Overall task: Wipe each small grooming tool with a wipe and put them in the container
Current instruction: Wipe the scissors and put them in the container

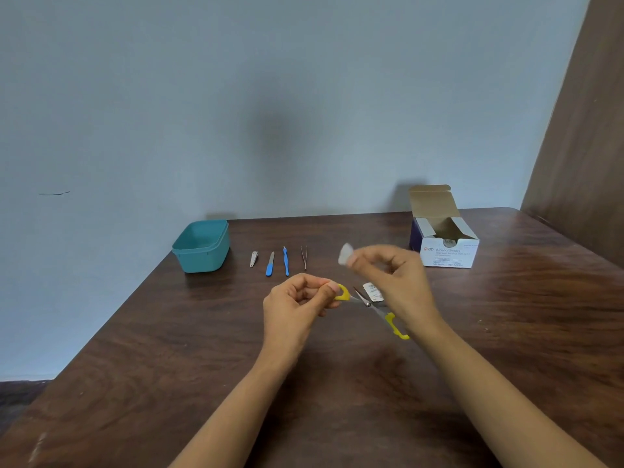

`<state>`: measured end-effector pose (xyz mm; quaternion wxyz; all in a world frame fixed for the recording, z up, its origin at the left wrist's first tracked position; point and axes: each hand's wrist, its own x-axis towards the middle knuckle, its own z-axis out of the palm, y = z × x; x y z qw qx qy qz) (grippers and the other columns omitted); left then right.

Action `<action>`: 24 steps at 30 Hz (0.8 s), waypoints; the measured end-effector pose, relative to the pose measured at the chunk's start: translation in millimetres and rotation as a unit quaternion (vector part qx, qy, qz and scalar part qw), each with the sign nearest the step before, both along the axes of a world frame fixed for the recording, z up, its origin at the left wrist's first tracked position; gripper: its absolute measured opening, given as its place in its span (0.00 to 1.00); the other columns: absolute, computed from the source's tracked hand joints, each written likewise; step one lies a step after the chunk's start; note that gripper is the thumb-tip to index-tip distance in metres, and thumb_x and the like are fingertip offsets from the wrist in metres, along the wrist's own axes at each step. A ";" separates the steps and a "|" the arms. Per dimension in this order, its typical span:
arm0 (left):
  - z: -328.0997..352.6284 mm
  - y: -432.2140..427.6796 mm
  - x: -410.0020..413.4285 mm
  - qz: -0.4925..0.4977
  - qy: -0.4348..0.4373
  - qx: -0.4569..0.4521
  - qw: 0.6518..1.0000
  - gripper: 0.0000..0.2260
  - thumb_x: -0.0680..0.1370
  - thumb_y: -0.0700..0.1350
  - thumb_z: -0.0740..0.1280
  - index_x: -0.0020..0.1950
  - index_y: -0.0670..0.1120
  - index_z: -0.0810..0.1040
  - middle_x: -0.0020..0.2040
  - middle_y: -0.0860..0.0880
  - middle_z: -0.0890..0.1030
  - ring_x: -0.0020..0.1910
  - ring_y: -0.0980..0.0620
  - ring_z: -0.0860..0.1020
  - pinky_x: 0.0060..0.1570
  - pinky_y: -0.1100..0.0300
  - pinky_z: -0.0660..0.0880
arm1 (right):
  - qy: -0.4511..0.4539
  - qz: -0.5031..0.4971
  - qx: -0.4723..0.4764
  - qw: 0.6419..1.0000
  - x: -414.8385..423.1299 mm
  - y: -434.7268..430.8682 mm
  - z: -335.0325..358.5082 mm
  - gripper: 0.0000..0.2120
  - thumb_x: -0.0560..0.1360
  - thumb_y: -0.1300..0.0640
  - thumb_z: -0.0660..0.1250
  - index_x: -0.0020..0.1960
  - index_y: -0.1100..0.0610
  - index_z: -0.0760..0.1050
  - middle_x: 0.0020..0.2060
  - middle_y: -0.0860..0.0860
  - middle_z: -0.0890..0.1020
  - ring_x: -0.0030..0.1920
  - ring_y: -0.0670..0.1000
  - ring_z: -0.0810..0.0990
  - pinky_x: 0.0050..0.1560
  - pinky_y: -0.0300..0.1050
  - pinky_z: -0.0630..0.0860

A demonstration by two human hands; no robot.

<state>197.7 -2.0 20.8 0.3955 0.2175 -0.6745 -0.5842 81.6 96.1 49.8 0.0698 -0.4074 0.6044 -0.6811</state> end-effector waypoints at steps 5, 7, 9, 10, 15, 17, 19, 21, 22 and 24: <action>2.2 -10.3 4.0 0.034 0.071 0.124 0.989 0.03 0.74 0.37 0.70 0.46 0.39 0.82 0.41 0.45 0.85 0.37 0.53 0.83 0.34 0.68 0.76 | -0.006 -0.086 -0.130 0.988 -8.6 8.5 2.8 0.04 0.71 0.63 0.72 0.42 0.54 0.83 0.32 0.39 0.82 0.33 0.37 0.76 0.39 0.30 0.68; 1.9 -12.9 3.5 0.052 0.100 0.186 0.976 0.03 0.75 0.37 0.70 0.46 0.38 0.81 0.39 0.46 0.85 0.33 0.56 0.81 0.32 0.68 0.76 | -0.023 -0.075 -0.143 0.987 -8.4 6.9 -2.1 0.04 0.70 0.64 0.73 0.43 0.57 0.83 0.30 0.41 0.81 0.31 0.39 0.74 0.38 0.30 0.68; 0.8 -14.7 2.4 0.063 0.114 0.239 0.962 0.03 0.75 0.38 0.69 0.47 0.38 0.80 0.35 0.46 0.84 0.29 0.58 0.77 0.31 0.69 0.75 | -0.042 -0.049 -0.133 0.989 -4.8 2.8 -8.0 0.03 0.70 0.63 0.73 0.43 0.57 0.84 0.32 0.48 0.83 0.34 0.47 0.75 0.40 0.36 0.71; 0.4 -14.8 2.2 0.063 0.122 0.265 0.955 0.03 0.75 0.38 0.69 0.47 0.38 0.80 0.34 0.47 0.84 0.29 0.58 0.77 0.31 0.69 0.76 | -0.046 -0.040 -0.114 0.992 -2.8 0.7 -12.2 0.03 0.70 0.62 0.74 0.42 0.56 0.84 0.34 0.51 0.84 0.35 0.49 0.75 0.40 0.38 0.72; -2.1 -10.4 0.8 0.036 0.145 0.335 0.930 0.02 0.75 0.37 0.68 0.46 0.39 0.79 0.37 0.44 0.85 0.34 0.56 0.80 0.33 0.69 0.78 | -0.145 0.008 -0.024 0.989 13.6 -9.8 -29.7 0.02 0.68 0.62 0.75 0.41 0.56 0.84 0.38 0.51 0.86 0.40 0.44 0.83 0.44 0.35 0.76; -3.9 -6.4 -1.5 0.025 0.144 0.333 0.931 0.02 0.76 0.36 0.68 0.46 0.39 0.79 0.39 0.44 0.85 0.35 0.55 0.81 0.35 0.68 0.78 | -0.206 -0.001 -0.003 0.979 16.6 -12.7 -31.2 0.03 0.68 0.61 0.75 0.41 0.57 0.84 0.33 0.47 0.85 0.33 0.39 0.80 0.37 0.29 0.74; -6.7 -2.5 -3.5 0.013 0.137 0.324 0.936 0.02 0.76 0.36 0.68 0.47 0.38 0.79 0.39 0.43 0.85 0.36 0.55 0.81 0.36 0.68 0.79 | -0.251 -0.008 0.005 0.968 16.0 -14.3 -32.0 0.04 0.69 0.60 0.75 0.43 0.60 0.83 0.28 0.44 0.81 0.25 0.38 0.74 0.28 0.28 0.67; -9.5 1.5 -5.4 -0.001 0.128 0.309 0.942 0.03 0.75 0.36 0.68 0.48 0.38 0.78 0.39 0.44 0.85 0.37 0.54 0.82 0.38 0.67 0.80 | -0.274 -0.008 0.008 0.962 14.2 -14.9 -32.5 0.04 0.70 0.60 0.74 0.43 0.60 0.83 0.27 0.43 0.80 0.24 0.39 0.71 0.26 0.29 0.64; -10.4 3.6 -6.1 -0.008 0.124 0.300 0.946 0.04 0.75 0.36 0.69 0.48 0.37 0.77 0.39 0.44 0.85 0.38 0.53 0.83 0.39 0.66 0.80 | -0.280 -0.007 0.006 0.960 13.5 -14.7 -32.8 0.03 0.70 0.61 0.74 0.43 0.60 0.83 0.27 0.43 0.80 0.23 0.39 0.70 0.25 0.30 0.64; -11.8 6.9 -7.3 -0.016 0.108 0.276 0.955 0.06 0.74 0.36 0.70 0.49 0.36 0.77 0.39 0.43 0.85 0.40 0.51 0.84 0.39 0.65 0.80 | -0.286 -0.005 -0.004 0.958 11.7 -14.9 -32.7 0.03 0.71 0.62 0.73 0.44 0.60 0.83 0.26 0.43 0.79 0.23 0.39 0.70 0.25 0.30 0.64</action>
